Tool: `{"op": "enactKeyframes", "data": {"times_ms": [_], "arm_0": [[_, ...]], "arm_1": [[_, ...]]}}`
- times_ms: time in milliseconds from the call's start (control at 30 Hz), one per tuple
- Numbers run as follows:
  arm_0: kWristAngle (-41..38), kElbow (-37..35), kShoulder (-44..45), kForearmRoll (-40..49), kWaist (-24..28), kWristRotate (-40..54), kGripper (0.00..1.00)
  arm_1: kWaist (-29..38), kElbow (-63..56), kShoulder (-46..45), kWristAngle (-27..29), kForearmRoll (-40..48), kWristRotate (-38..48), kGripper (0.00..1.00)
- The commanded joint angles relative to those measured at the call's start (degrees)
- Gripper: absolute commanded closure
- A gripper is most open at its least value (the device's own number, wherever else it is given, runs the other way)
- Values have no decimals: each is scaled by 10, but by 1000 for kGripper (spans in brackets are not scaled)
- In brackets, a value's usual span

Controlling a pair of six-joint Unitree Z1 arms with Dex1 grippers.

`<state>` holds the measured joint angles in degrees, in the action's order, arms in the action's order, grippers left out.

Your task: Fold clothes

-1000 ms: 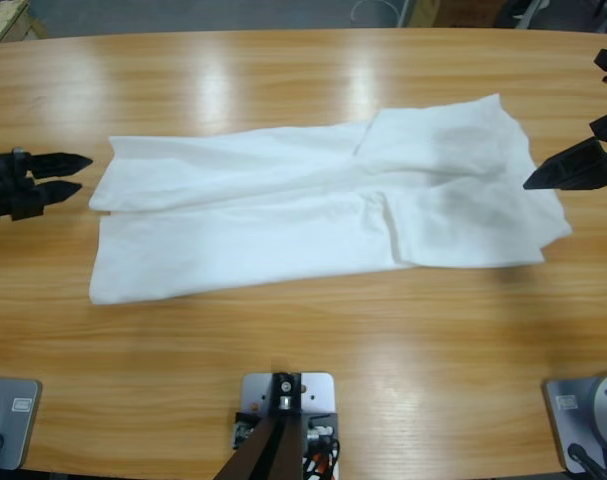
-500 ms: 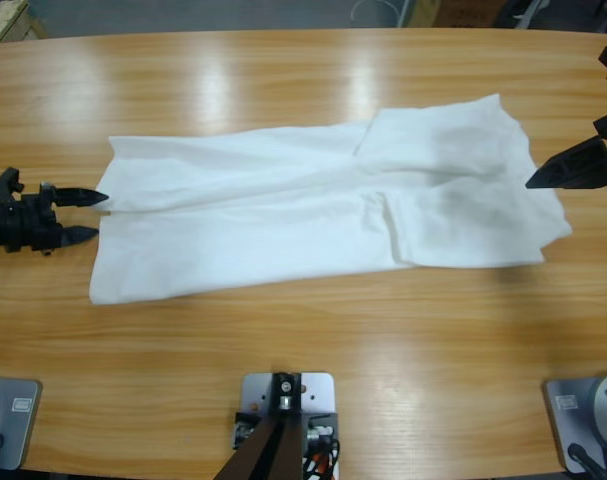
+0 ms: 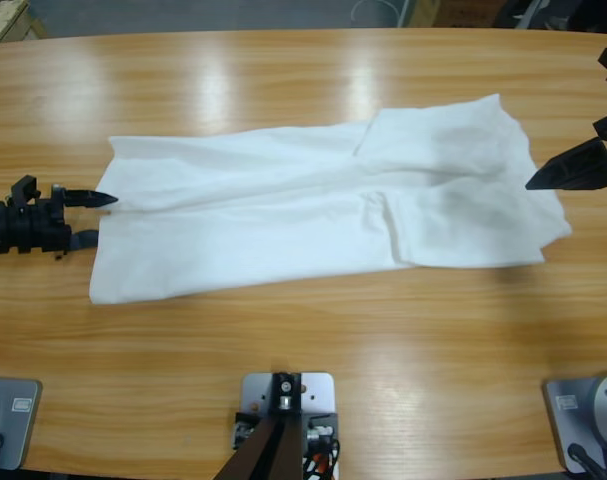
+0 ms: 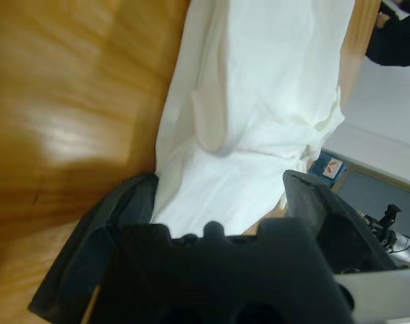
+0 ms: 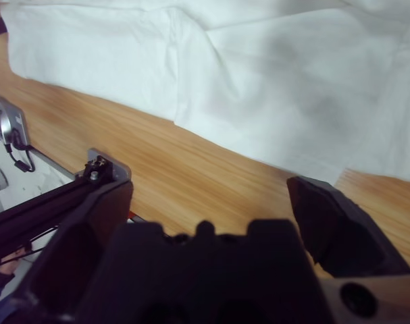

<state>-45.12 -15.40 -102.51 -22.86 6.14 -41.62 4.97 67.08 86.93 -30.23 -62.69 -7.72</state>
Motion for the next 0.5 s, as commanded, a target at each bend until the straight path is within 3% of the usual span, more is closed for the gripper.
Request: {"op": "enactKeyframes", "data": {"times_ms": [33, 400, 500], "arm_0": [[-12, 12, -181, -124, 1, 11, 206], [-16, 27, -198, -246, -89, -55, 216], [-16, 46, -198, -270, -91, -56, 378]], "arm_1": [[-7, -15, -4, -9, 2, -5, 78], [-7, -14, -1, -8, 2, -5, 78], [-7, -14, 0, -8, 2, -5, 78]]}}
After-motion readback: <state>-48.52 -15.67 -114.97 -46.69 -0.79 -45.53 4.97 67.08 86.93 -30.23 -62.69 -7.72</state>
